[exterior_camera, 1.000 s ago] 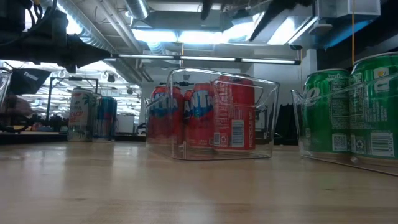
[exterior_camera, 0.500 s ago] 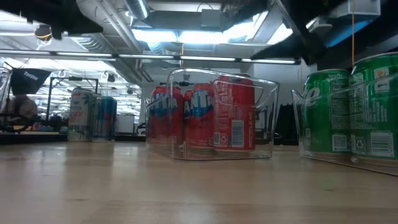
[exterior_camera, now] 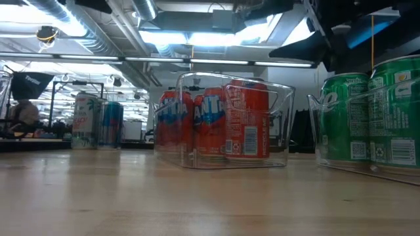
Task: Sort soda cans
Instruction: Put the bottom blue soda can into the left transparent bin
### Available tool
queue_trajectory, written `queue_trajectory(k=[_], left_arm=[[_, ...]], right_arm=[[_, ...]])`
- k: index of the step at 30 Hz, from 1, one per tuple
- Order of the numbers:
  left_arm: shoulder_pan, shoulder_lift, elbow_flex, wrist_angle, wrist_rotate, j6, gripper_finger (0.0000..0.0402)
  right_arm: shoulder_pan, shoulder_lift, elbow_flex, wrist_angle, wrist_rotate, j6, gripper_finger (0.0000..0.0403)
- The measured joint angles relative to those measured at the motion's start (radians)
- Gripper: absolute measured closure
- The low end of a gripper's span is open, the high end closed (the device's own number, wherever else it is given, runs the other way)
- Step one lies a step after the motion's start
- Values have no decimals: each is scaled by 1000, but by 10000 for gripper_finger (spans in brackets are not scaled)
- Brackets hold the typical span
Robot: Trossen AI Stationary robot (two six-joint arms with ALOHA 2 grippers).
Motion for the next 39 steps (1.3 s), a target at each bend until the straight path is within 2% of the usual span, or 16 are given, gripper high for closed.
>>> queue_trajectory(k=[5, 9, 13, 16, 18, 24, 31, 35, 39], left_arm=[[75, 131, 145, -194, 57, -77, 401], [142, 212, 155, -280, 104, -92, 402], [211, 290, 155, -296, 145, -77, 402], [283, 347, 155, -299, 272, -73, 394], [329, 382, 155, -313, 347, -61, 377], [446, 466, 155, -390, 362, -47, 294], [512, 529, 155, -392, 500, -52, 197], [516, 575, 155, -395, 506, -57, 161], [532, 620, 155, -410, 506, -51, 142]], right_arm=[[0, 52, -14, 117, -18, 37, 27], [0, 100, -78, 305, -18, 14, 27], [0, 128, -150, 511, -18, -18, 27], [0, 136, -188, 602, -26, -34, 27], [0, 135, -200, 614, -45, -51, 27], [0, 137, -201, 618, -166, -114, 27], [0, 138, -201, 618, -175, -156, 27], [0, 138, -202, 616, -176, -178, 27], [0, 138, -202, 613, -176, -201, 27]])
